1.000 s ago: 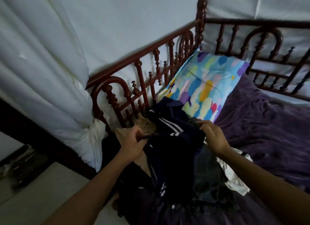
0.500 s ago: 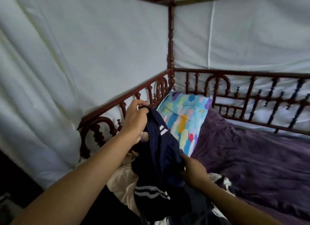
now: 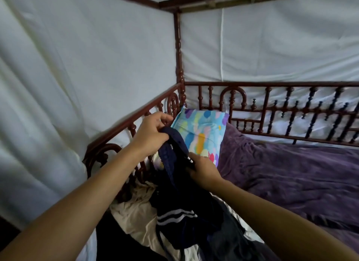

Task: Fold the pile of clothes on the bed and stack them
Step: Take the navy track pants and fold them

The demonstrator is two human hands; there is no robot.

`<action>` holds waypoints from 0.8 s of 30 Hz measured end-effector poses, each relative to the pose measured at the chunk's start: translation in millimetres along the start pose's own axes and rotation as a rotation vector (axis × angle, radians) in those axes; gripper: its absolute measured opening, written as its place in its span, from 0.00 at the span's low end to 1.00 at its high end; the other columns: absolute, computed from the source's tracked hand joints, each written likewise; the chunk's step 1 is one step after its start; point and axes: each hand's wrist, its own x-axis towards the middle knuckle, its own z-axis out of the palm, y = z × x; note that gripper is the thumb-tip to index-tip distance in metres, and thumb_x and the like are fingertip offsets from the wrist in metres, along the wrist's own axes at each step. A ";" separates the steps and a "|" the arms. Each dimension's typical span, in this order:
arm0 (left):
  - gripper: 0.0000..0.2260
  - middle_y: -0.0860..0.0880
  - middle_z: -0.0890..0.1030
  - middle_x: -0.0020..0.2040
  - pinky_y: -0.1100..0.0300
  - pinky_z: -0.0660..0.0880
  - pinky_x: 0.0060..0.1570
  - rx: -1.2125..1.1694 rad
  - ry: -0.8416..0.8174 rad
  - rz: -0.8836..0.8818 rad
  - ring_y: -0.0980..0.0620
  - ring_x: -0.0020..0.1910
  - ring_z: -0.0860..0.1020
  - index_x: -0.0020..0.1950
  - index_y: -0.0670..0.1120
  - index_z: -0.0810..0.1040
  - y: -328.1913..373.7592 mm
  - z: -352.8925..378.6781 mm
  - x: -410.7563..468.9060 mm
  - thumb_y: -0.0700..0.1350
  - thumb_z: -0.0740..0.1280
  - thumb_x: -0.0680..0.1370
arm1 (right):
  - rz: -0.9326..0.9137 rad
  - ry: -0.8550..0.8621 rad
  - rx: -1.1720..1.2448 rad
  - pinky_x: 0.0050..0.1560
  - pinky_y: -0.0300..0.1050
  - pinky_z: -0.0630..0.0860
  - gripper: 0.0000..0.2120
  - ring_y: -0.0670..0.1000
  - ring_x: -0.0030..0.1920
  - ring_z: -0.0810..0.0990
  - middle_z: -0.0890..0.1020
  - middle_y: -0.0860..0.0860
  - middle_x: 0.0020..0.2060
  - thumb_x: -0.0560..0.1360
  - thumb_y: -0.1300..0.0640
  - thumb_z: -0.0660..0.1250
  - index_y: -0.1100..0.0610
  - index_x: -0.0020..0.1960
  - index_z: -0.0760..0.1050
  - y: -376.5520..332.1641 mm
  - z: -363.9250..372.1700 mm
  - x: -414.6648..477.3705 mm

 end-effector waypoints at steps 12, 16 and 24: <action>0.10 0.47 0.81 0.43 0.55 0.77 0.39 0.371 0.124 -0.353 0.46 0.39 0.79 0.48 0.47 0.78 -78.5 -79.8 12.7 0.43 0.74 0.69 | 0.214 0.421 -0.071 0.31 0.42 0.68 0.11 0.56 0.31 0.74 0.75 0.56 0.28 0.67 0.69 0.58 0.59 0.31 0.75 18.5 -194.0 60.7; 0.06 0.46 0.78 0.31 0.54 0.78 0.29 -0.304 0.163 -0.478 0.48 0.27 0.75 0.36 0.47 0.80 -30.2 -73.7 36.6 0.40 0.68 0.73 | 0.154 0.325 0.216 0.26 0.37 0.63 0.16 0.49 0.28 0.68 0.71 0.52 0.25 0.68 0.76 0.55 0.61 0.31 0.74 11.7 -212.7 46.8; 0.04 0.45 0.84 0.42 0.58 0.77 0.38 -0.307 -0.300 -0.205 0.47 0.39 0.82 0.41 0.48 0.84 39.1 -54.5 59.3 0.46 0.74 0.69 | 0.211 -0.085 0.428 0.34 0.41 0.76 0.05 0.53 0.36 0.82 0.83 0.56 0.36 0.70 0.57 0.71 0.56 0.36 0.81 42.7 -233.5 -27.0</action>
